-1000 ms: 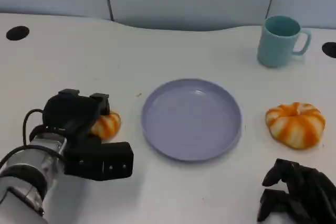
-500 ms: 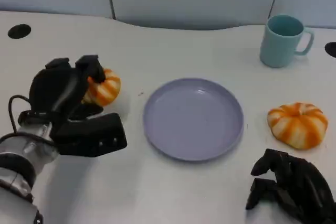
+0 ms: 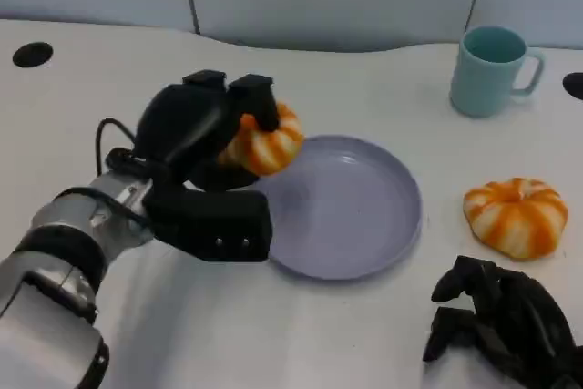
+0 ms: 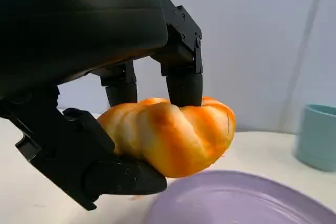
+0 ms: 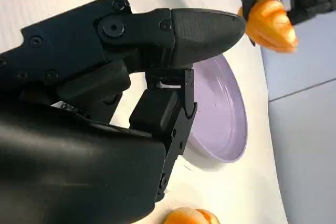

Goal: Grasp the bread from the table and place it into the plate.

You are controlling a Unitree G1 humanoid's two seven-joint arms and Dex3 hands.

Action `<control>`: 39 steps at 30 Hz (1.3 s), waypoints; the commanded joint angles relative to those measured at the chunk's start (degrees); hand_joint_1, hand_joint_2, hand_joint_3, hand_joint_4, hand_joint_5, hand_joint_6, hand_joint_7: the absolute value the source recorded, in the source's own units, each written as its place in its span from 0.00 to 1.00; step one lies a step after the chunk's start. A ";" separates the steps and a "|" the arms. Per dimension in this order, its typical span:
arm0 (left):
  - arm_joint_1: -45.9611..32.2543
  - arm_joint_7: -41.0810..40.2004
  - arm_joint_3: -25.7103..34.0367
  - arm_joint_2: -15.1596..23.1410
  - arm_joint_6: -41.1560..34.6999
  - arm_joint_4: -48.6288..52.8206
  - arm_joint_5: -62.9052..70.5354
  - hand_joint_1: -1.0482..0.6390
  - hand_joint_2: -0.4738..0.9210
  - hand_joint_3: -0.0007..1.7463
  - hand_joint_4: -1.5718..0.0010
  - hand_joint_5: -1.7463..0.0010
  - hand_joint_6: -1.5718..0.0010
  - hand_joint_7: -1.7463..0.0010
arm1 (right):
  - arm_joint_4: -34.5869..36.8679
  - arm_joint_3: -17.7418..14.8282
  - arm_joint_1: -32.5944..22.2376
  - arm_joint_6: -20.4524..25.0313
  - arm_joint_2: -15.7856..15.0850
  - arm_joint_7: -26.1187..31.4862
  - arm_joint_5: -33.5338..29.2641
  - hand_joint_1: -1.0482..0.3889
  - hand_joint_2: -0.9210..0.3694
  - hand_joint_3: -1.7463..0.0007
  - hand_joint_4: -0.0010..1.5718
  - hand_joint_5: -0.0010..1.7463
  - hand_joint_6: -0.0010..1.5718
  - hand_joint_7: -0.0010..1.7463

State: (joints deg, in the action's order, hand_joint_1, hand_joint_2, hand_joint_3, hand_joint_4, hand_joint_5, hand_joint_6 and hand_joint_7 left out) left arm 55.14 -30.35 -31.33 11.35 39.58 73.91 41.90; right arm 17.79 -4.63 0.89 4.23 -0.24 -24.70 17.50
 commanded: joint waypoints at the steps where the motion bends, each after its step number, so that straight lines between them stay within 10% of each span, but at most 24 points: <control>1: 1.65 3.32 -0.70 -1.10 2.71 -0.77 0.06 0.52 0.74 0.58 0.43 0.00 0.52 0.00 | -0.95 -0.28 -1.42 1.23 -0.77 0.58 0.01 0.44 0.00 0.74 0.79 0.62 0.73 0.58; 25: 2.57 12.05 -6.18 -6.68 1.55 -0.24 3.79 0.43 0.77 0.70 0.42 0.00 0.51 0.02 | -1.68 -1.21 -2.38 1.40 -1.59 -1.74 1.39 0.43 0.00 0.75 0.78 0.61 0.72 0.58; 31: 2.94 14.84 -6.22 -6.80 -0.08 0.12 3.41 0.44 0.76 0.68 0.49 0.03 0.47 0.22 | -1.42 -1.28 -2.36 0.95 -1.46 -2.14 1.41 0.42 0.00 0.76 0.79 0.60 0.73 0.57; 34: 3.60 21.27 -5.94 -6.81 -2.07 0.32 2.63 0.39 0.94 0.26 0.70 0.54 0.59 0.86 | -1.23 -1.31 -2.30 0.63 -1.38 -2.33 1.50 0.43 0.00 0.74 0.79 0.60 0.73 0.57; 39: 3.87 23.66 -6.60 -6.91 -4.92 -0.19 3.76 0.30 1.00 0.14 0.89 0.71 0.77 0.98 | -1.30 -1.28 -2.30 0.58 -1.36 -2.16 1.32 0.43 0.00 0.75 0.79 0.60 0.73 0.57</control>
State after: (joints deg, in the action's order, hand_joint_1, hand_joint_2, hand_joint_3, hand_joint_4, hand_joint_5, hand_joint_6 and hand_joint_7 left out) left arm 57.32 -8.52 -37.46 4.12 36.92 74.09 45.37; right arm 16.16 -5.55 -0.97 5.07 -0.86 -26.88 18.73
